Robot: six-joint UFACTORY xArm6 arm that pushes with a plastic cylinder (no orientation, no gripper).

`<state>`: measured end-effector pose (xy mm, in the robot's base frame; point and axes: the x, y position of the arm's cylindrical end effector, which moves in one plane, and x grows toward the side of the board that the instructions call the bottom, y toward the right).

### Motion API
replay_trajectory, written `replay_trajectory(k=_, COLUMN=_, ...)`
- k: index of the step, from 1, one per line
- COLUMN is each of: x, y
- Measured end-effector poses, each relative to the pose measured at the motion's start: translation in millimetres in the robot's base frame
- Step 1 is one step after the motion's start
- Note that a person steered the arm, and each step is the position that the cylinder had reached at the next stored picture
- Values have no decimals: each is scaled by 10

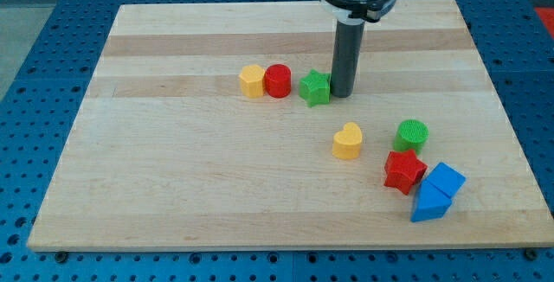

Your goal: Slide the green star up a bit

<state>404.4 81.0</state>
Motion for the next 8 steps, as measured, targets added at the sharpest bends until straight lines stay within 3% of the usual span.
replay_trajectory(k=3, x=397, y=165)
replay_trajectory(k=5, x=397, y=-231)
replay_trajectory(k=8, x=347, y=-260)
